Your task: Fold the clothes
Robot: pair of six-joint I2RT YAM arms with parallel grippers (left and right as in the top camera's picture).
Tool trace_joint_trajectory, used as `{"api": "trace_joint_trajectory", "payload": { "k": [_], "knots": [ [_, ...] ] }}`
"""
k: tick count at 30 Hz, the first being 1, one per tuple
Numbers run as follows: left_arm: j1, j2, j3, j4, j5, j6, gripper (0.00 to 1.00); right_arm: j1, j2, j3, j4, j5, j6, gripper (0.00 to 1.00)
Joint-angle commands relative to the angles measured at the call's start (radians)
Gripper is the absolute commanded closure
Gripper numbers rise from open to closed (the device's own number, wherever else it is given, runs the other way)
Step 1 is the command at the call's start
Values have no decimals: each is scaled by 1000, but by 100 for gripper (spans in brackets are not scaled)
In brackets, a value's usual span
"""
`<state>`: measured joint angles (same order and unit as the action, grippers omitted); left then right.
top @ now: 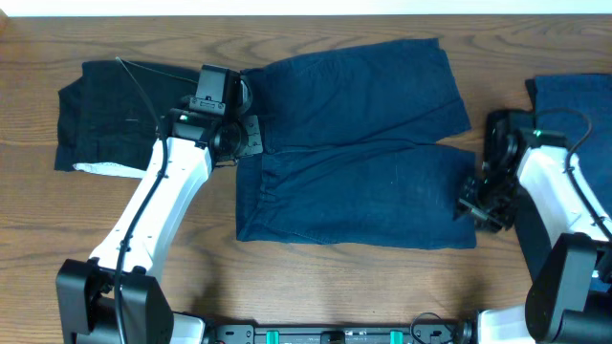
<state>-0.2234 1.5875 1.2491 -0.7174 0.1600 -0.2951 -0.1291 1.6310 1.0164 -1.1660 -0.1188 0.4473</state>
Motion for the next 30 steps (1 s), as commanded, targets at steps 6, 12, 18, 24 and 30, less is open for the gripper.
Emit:
{"api": "trace_joint_trajectory", "payload": {
  "k": [6,12,18,24,30],
  "knots": [
    [2,68,-15,-3,-27,-5,88,-8,-21,-40,-24,51,133,57],
    [2,135,-15,-4,-26,-5,88,-9,-21,-85,-1,52,184,55],
    [2,165,-15,-4,-27,-5,88,-10,-21,-118,5,82,256,55],
    [2,165,-15,2,-27,-5,87,-10,-21,-170,62,181,367,1],
    [3,165,-15,1,-27,-5,87,-10,-21,-228,172,110,333,3]
  ]
}}
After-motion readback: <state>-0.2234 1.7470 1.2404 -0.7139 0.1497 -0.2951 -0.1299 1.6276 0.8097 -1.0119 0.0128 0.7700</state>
